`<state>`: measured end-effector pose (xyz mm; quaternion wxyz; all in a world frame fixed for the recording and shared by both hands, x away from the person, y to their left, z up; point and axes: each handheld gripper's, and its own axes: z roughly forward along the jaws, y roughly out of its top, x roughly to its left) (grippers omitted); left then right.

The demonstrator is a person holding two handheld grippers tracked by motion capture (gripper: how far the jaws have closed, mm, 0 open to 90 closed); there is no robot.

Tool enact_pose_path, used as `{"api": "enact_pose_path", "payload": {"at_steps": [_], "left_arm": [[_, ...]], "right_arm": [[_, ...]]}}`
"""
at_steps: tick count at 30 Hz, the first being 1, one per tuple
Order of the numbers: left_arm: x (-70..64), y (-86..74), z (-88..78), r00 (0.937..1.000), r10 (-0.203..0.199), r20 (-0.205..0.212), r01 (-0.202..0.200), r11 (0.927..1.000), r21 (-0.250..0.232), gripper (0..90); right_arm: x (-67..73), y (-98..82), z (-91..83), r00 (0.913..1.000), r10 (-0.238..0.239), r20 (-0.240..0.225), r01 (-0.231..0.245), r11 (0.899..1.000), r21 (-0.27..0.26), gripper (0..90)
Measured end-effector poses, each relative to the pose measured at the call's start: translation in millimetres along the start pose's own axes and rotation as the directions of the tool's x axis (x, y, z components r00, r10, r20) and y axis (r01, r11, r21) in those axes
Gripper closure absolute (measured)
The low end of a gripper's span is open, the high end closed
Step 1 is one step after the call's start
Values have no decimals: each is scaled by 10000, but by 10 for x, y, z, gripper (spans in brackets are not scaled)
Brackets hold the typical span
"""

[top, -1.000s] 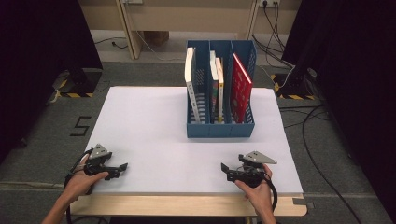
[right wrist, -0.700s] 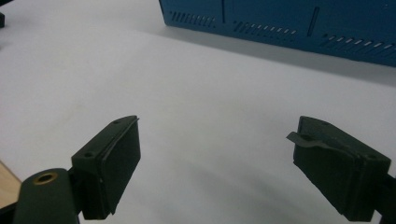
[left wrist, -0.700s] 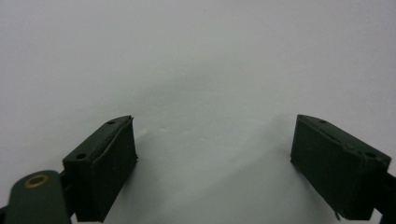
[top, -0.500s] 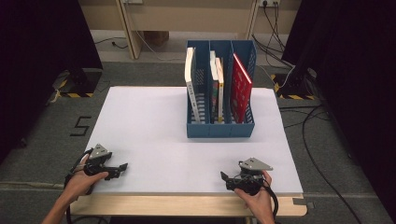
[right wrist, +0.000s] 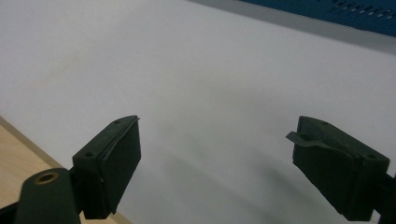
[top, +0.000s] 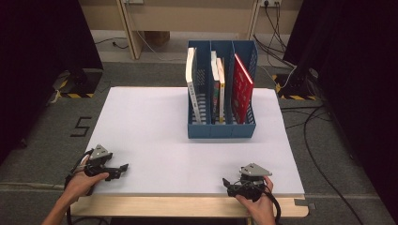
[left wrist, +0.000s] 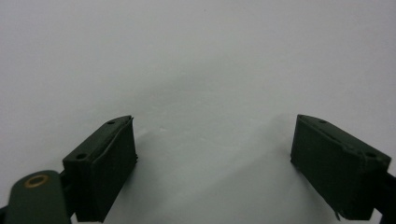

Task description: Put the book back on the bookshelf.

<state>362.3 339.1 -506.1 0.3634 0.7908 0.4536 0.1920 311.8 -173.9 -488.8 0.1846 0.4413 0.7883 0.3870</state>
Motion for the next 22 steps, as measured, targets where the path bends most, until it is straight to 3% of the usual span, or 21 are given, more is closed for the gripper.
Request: {"api": "enact_pose_path", "payload": {"at_steps": [6,15,22], "left_arm": [[-1,-1,0,10000,-11,-4,11,10000,-7,130],[-1,-1,0,10000,-10,-2,10,10000,-8,130],[0,0,0,10000,1,-2,-1,10000,-2,130]], "right_arm": [[30,-45,-10,10000,-10,59,8,9997,231,168],[79,-91,30,9981,-518,333,487,9948,895,164],[74,-98,30,9982,-506,309,479,9953,836,162]]}}
